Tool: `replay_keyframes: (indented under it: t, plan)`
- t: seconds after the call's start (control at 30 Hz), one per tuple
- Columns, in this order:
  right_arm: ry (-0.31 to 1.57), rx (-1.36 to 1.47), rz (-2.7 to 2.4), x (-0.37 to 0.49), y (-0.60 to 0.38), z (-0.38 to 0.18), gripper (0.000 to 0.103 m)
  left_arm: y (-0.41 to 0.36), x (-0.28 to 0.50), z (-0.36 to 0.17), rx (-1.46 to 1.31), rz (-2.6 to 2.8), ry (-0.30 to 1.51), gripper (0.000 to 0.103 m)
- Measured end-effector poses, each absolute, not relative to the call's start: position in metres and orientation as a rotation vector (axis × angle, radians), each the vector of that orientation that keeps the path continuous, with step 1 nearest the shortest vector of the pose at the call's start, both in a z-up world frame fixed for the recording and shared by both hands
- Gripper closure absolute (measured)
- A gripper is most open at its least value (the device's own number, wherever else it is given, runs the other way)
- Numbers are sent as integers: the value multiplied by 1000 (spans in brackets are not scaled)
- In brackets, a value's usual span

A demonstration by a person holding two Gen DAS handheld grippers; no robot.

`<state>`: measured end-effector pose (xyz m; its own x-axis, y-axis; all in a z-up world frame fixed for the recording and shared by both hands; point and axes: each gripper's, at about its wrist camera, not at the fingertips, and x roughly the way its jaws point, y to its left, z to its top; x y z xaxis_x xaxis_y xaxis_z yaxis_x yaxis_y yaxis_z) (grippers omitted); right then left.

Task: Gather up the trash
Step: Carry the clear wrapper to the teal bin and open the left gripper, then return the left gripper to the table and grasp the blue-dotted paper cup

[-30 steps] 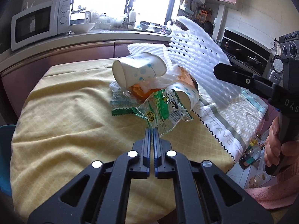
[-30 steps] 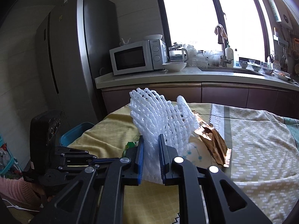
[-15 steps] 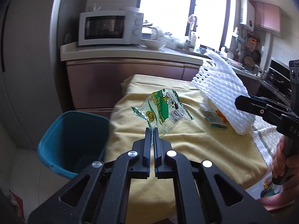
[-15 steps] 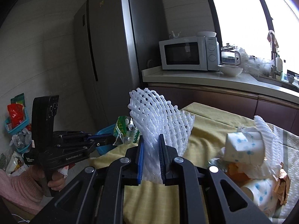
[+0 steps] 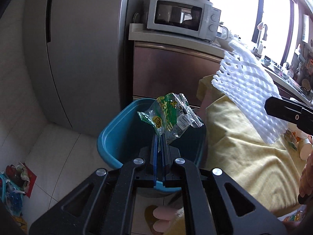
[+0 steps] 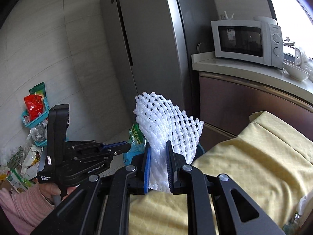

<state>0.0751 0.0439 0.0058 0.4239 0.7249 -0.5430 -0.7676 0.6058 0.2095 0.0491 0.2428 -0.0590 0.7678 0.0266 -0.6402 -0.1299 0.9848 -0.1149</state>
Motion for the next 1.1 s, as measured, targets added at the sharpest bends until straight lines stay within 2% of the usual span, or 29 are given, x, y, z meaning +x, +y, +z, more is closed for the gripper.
replay_keyframes:
  t: [0.4, 0.5, 0.57, 0.7, 0.77, 1.0, 1.1]
  plan:
    - [902, -97, 894, 136, 109, -53, 89, 265, 98, -97, -193, 157, 795, 96]
    - [949, -101, 885, 148, 119, -59, 85, 268, 108, -104, -209, 161, 809, 93]
    - [968, -109, 875, 152, 125, -61, 79, 270, 113, -109, -222, 165, 812, 90]
    - [986, -94, 855, 152, 125, -62, 77, 271, 118, -116, -237, 173, 821, 84]
    - [980, -80, 855, 151, 121, -61, 72, 267, 112, -117, -237, 174, 816, 84]
    - [925, -23, 862, 139, 88, -57, 71, 258, 93, -102, -218, 172, 764, 80]
    - [866, -7, 876, 126, 60, -43, 71, 247, 84, -88, -209, 140, 721, 73]
